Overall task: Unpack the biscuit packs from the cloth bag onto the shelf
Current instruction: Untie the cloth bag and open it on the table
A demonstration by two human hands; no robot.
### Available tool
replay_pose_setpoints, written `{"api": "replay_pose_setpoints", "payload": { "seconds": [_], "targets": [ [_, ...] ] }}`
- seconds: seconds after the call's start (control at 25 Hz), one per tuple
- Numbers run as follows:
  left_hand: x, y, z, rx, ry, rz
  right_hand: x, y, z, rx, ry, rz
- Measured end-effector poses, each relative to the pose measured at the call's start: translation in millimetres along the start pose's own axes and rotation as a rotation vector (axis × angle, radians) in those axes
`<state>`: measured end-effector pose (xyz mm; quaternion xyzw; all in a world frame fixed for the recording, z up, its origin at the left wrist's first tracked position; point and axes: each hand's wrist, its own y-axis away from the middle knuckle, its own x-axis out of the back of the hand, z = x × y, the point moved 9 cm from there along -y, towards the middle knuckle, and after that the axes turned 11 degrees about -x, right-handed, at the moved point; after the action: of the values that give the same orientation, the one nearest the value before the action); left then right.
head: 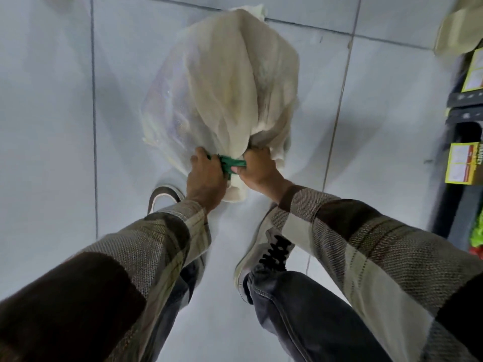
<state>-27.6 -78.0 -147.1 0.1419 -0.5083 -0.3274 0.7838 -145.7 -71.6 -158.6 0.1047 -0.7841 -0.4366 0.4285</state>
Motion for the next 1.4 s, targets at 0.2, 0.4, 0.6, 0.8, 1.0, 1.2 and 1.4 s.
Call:
{"api": "replay_pose_setpoints", "payload": {
  "seconds": [0.2,0.4,0.6,0.8,1.0,1.2,1.4],
  "targets": [
    [57.1,37.0,21.6,-0.166,0.299,0.138,45.8,58.3,-32.6,0.077,-0.122,-0.135],
    [184.1,54.3,63.6,-0.306,0.431,0.290,130.1,102.2,-82.9,-0.046,-0.384,-0.138],
    [339.7,84.4,140.4,-0.487,0.371,0.280,257.3,176.9,-150.6,0.014,-0.481,-0.052],
    [499.1,181.7,236.0,-0.573,0.288,0.274,399.5,339.6,-204.5,0.103,-0.428,0.124],
    [666.6,319.5,338.7,-0.751,0.217,0.310,525.4,534.2,-267.4,0.214,-0.447,0.319],
    [809.4,398.7,433.8,-0.943,0.139,0.412,646.3,658.7,-306.2,0.245,-0.592,0.531],
    [905.4,446.2,499.7,-1.087,0.075,0.468,720.7,730.6,-336.7,0.370,-0.777,0.610]
  ]
}}
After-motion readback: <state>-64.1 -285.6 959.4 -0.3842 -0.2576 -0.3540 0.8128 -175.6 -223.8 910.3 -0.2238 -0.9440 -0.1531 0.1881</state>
